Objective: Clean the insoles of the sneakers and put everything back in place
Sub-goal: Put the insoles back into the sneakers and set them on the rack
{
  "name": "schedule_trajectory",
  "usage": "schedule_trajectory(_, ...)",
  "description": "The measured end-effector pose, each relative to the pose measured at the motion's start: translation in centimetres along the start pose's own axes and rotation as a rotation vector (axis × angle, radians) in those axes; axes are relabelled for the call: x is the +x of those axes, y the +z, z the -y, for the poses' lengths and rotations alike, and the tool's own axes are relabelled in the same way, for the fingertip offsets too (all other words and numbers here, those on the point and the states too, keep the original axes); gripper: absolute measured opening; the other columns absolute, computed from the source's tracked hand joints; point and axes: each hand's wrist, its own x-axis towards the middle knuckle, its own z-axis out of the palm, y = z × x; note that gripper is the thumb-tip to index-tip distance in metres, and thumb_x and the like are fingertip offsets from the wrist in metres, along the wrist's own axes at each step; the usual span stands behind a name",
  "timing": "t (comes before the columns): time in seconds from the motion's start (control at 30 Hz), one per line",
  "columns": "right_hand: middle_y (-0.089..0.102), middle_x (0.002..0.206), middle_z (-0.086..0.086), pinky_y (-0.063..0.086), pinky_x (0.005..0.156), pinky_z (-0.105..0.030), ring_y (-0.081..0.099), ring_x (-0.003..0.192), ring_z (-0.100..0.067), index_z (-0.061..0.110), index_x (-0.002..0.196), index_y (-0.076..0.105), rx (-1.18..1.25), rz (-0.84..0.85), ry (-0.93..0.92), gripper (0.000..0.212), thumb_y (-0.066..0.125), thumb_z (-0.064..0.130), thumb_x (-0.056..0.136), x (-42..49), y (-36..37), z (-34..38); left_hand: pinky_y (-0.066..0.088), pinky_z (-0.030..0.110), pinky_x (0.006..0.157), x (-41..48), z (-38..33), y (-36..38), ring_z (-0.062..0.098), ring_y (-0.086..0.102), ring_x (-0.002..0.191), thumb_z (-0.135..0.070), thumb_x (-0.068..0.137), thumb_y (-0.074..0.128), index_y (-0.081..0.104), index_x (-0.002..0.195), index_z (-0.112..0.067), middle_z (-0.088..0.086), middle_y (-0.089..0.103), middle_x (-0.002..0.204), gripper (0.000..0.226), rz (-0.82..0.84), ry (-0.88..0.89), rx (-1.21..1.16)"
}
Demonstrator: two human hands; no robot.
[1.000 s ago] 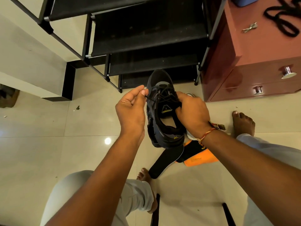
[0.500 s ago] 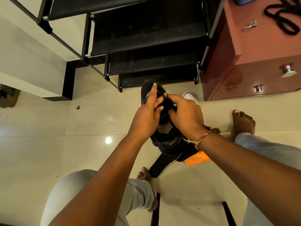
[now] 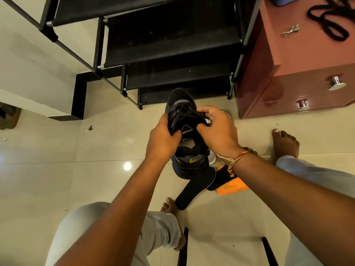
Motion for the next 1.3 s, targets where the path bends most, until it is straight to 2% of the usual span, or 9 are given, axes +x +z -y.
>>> schedule_trajectory(0.07, 0.068, 0.119, 0.01, 0.06, 0.084, -0.039, 0.068, 0.1, -0.013, 0.039, 0.118, 0.062, -0.009, 0.028, 0.005, 0.044, 0.068, 0.017, 0.079, 0.2, 0.1, -0.2, 0.055, 0.033, 0.089, -0.1, 0.1, 0.2, 0.025, 0.066, 0.11, -0.009, 0.1, 0.053, 0.046, 0.148, -0.025, 0.004, 0.067, 0.123, 0.051, -0.045, 0.022, 0.093)
schedule_trajectory(0.27, 0.071, 0.098, 0.003, 0.059, 0.087, -0.038, 0.069, 0.093, -0.013, 0.024, 0.109, 0.069, 0.267, 0.031, 0.18, 0.026, 0.07, 0.036, 0.087, 0.8, 0.4, 0.5, 0.059, 0.041, 0.085, -0.8, 0.3, 0.8, 0.026, 0.068, 0.097, -0.013, 0.103, 0.047, 0.039, 0.152, -0.033, 0.006, 0.07, 0.118, 0.053, -0.127, 0.133, 0.321)
schedule_trajectory(0.43, 0.072, 0.092, 0.001, 0.06, 0.085, -0.039, 0.07, 0.09, -0.014, 0.022, 0.092, 0.073, 0.241, 0.043, 0.161, 0.017, 0.077, 0.037, 0.084, 0.8, 0.1, 0.2, 0.056, 0.04, 0.095, -1.5, 0.2, 1.5, 0.021, 0.06, 0.124, -0.012, 0.102, 0.049, 0.04, 0.151, -0.036, -0.005, 0.056, 0.145, 0.054, -0.141, 0.273, 0.351)
schedule_trajectory(0.67, 0.075, 0.096, -0.003, 0.058, 0.092, -0.039, 0.071, 0.095, -0.016, 0.016, 0.096, 0.076, 0.333, 0.132, 0.143, 0.012, 0.073, 0.025, 0.089, 0.5, -0.3, 1.0, 0.057, 0.042, 0.093, -1.2, 0.7, 1.9, 0.022, 0.063, 0.115, -0.009, 0.102, 0.05, 0.041, 0.149, -0.041, -0.001, 0.066, 0.129, 0.058, -0.154, 0.261, 0.281)
schedule_trajectory(0.77, 0.075, 0.097, -0.006, 0.058, 0.093, -0.038, 0.072, 0.096, -0.017, 0.013, 0.099, 0.076, 0.376, 0.167, 0.179, 0.01, 0.069, 0.016, 0.092, 0.3, -0.5, 1.3, 0.057, 0.033, 0.086, -0.9, 1.0, 2.0, 0.018, 0.062, 0.11, -0.005, 0.099, 0.052, 0.033, 0.151, -0.046, 0.0, 0.065, 0.125, 0.069, -0.154, 0.286, 0.28)
schedule_trajectory(0.87, 0.076, 0.098, -0.005, 0.057, 0.093, -0.037, 0.072, 0.097, -0.018, 0.016, 0.099, 0.075, 0.409, 0.175, 0.258, 0.012, 0.064, 0.021, 0.096, 0.5, -0.6, 1.5, 0.054, 0.029, 0.084, -0.8, 1.3, 2.1, 0.015, 0.06, 0.111, -0.005, 0.097, 0.053, 0.026, 0.151, -0.05, -0.001, 0.062, 0.128, 0.076, -0.153, 0.322, 0.289)
schedule_trajectory(1.03, 0.077, 0.094, 0.001, 0.055, 0.073, -0.028, 0.072, 0.089, -0.013, 0.021, 0.099, 0.075, 0.523, 0.223, 0.466, 0.022, 0.064, 0.039, 0.095, 0.9, -1.2, 2.0, 0.054, 0.043, 0.099, -0.6, 1.5, 2.2, 0.025, 0.052, 0.131, -0.008, 0.099, 0.049, 0.024, 0.149, -0.054, 0.005, 0.049, 0.149, 0.073, -0.103, 0.384, 0.346)
schedule_trajectory(1.17, 0.076, 0.1, -0.003, 0.057, 0.084, -0.035, 0.07, 0.096, -0.02, 0.018, 0.111, 0.07, 0.552, 0.217, 0.616, 0.033, 0.075, 0.035, 0.085, 1.1, -1.5, 1.5, 0.054, 0.04, 0.1, -0.6, 1.6, 2.2, 0.027, 0.055, 0.129, -0.006, 0.098, 0.049, 0.023, 0.15, -0.055, 0.008, 0.049, 0.15, 0.076, -0.071, 0.456, 0.415)
schedule_trajectory(1.3, 0.075, 0.104, -0.007, 0.056, 0.092, -0.04, 0.07, 0.1, -0.024, 0.014, 0.115, 0.069, 0.572, 0.237, 0.692, 0.032, 0.071, 0.023, 0.084, 1.6, -1.8, 1.5, 0.056, 0.041, 0.097, -0.7, 1.8, 2.4, 0.03, 0.057, 0.128, -0.004, 0.098, 0.05, 0.018, 0.149, -0.056, 0.007, 0.046, 0.153, 0.08, -0.06, 0.467, 0.451)
